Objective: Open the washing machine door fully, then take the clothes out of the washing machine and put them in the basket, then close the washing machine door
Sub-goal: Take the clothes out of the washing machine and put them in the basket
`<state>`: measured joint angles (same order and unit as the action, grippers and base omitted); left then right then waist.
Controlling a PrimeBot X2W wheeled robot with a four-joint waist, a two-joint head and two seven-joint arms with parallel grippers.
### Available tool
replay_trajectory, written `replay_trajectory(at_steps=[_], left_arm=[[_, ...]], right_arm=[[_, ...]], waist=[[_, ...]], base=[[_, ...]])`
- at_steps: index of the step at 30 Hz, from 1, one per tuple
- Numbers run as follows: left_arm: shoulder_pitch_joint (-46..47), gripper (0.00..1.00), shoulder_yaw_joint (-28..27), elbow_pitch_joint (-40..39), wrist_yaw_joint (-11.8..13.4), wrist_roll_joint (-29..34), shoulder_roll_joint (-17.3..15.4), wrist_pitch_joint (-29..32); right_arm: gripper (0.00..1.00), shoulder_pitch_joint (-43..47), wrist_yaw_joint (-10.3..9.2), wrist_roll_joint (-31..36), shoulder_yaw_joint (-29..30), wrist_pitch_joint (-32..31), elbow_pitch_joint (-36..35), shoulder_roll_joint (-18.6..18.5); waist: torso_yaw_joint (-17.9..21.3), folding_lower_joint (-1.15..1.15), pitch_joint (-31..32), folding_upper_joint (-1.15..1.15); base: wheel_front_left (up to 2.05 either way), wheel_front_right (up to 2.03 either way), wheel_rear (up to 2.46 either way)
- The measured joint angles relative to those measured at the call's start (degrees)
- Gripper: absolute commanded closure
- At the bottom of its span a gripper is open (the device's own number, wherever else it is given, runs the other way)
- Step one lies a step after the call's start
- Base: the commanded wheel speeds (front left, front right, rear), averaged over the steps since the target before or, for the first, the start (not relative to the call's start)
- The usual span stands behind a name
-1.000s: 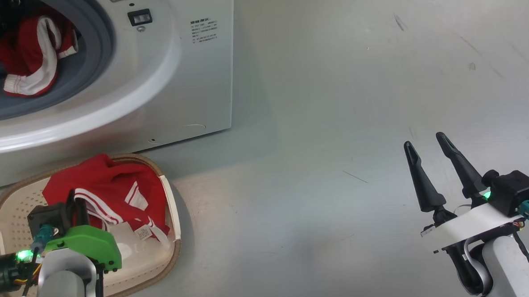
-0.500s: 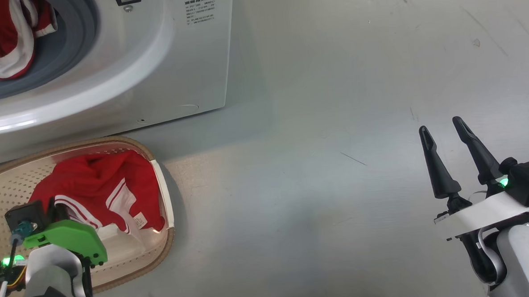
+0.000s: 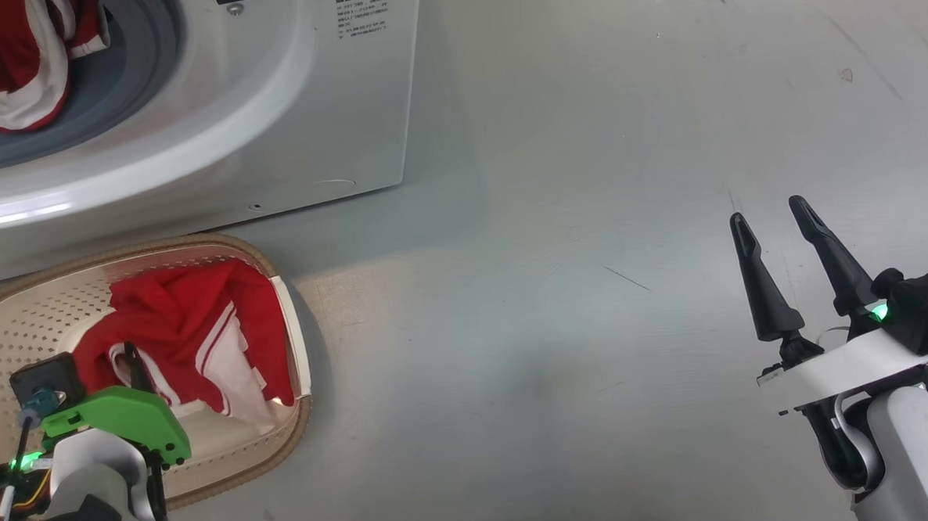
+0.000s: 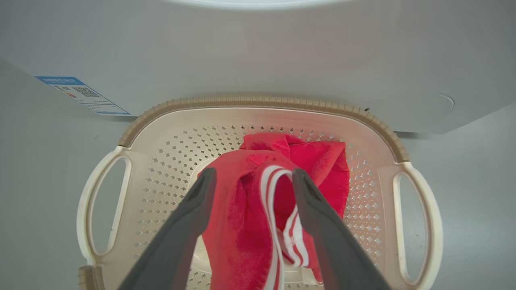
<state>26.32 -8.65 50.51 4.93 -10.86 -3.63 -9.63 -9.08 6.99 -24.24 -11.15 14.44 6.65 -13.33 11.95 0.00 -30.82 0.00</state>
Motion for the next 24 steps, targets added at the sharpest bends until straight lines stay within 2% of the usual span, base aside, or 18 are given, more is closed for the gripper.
replay_trajectory(at_steps=[13,24], left_arm=[[1.77,0.0,1.42,2.46,-0.26,0.22,0.3,-3.64],[2.02,0.0,4.53,-1.76,-2.97,2.86,0.93,-4.81]], right_arm=[[0.0,-0.3,0.0,0.0,-0.01,0.0,0.81,0.46],[0.0,-0.43,0.0,0.0,-0.04,0.0,2.18,2.02]], waist=[[-1.1,0.0,3.04,0.0],[-3.04,0.0,8.9,0.0]], base=[[0.0,0.0,0.0],[0.0,0.0,0.0]])
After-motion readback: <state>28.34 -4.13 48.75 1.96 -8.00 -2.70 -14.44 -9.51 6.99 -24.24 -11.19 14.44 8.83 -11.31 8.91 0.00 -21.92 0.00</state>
